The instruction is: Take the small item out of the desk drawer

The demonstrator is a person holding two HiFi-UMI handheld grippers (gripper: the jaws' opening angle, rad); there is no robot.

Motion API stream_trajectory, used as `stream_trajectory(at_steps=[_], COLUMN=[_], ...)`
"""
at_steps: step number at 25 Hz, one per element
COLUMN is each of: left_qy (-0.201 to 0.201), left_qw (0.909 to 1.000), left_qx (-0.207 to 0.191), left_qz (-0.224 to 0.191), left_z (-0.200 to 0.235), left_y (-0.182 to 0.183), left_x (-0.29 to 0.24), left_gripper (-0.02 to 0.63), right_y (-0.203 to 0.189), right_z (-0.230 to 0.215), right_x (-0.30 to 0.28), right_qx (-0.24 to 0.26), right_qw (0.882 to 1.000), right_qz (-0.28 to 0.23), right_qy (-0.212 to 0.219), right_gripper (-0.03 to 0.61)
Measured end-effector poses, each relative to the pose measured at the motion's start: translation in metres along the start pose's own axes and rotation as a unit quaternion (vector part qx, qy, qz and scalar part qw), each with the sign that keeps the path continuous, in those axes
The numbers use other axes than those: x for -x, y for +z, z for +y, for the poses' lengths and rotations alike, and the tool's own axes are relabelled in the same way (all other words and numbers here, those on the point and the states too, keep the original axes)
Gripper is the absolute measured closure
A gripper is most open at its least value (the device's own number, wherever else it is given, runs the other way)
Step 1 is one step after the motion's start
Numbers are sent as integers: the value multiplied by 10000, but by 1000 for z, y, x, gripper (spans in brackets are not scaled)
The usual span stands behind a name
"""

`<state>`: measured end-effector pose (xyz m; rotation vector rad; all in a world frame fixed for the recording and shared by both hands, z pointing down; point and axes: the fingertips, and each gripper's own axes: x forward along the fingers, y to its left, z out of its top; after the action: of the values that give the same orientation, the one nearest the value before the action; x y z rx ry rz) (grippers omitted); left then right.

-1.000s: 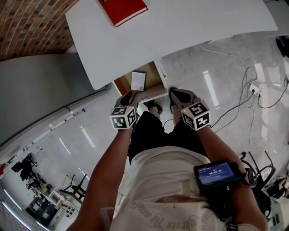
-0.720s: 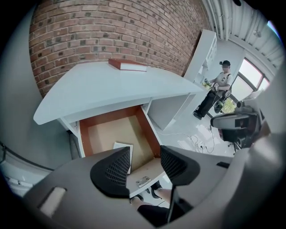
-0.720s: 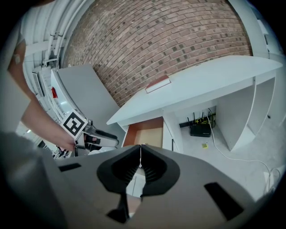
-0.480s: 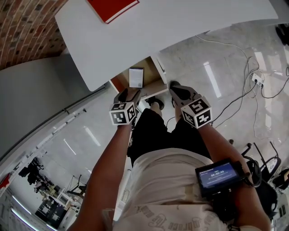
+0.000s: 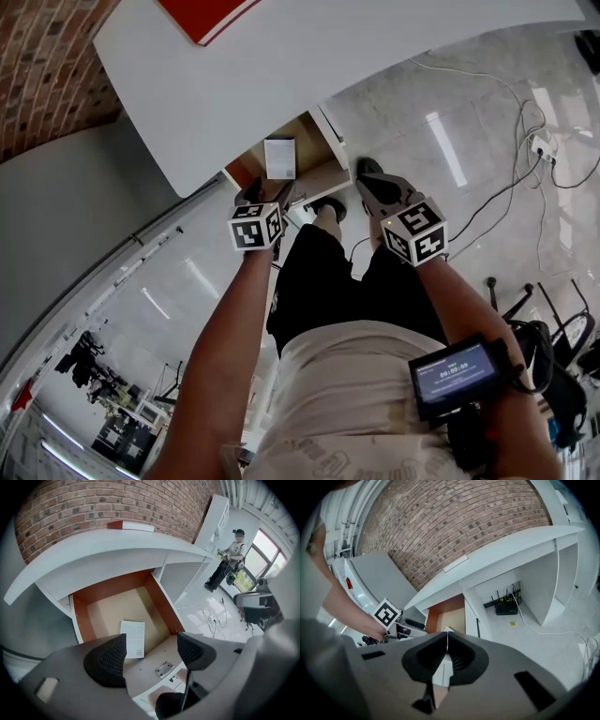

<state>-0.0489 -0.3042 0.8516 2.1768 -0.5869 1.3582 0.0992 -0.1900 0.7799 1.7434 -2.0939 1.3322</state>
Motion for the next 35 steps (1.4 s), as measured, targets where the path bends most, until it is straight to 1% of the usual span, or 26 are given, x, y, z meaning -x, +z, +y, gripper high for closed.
stream_trajectory(at_steps=[9, 12, 16, 21, 27, 35], left_qy=[88, 127, 189, 282, 567, 751], left_qw=[9996, 9992, 9981, 9975, 9946, 9920], left_qx=[-116, -118, -233, -252, -425, -488], left_qz=[257, 365, 545, 599, 754, 890], left_z=[9, 10, 14, 26, 39, 45], left_y=[-1, -3, -3, 4, 4, -1], left_x=[-27, -38, -51, -70, -89, -112], left_gripper=[259, 244, 241, 241, 239, 232], right_y=[-5, -7, -9, -13, -20, -29], right_z=[-13, -19, -26, -38, -47, -59], right_x=[-8, -9, -7, -2, -1, -5], right_qx=[-203, -261, -323, -447, -554, -660], right_qw=[9997, 9995, 9992, 9984, 9976, 9967], right_qz=[-77, -121, -136, -164, -145, -163], right_qy=[-90, -134, -199, -302, -383, -442], right_gripper=[572, 572, 572, 572, 572, 572])
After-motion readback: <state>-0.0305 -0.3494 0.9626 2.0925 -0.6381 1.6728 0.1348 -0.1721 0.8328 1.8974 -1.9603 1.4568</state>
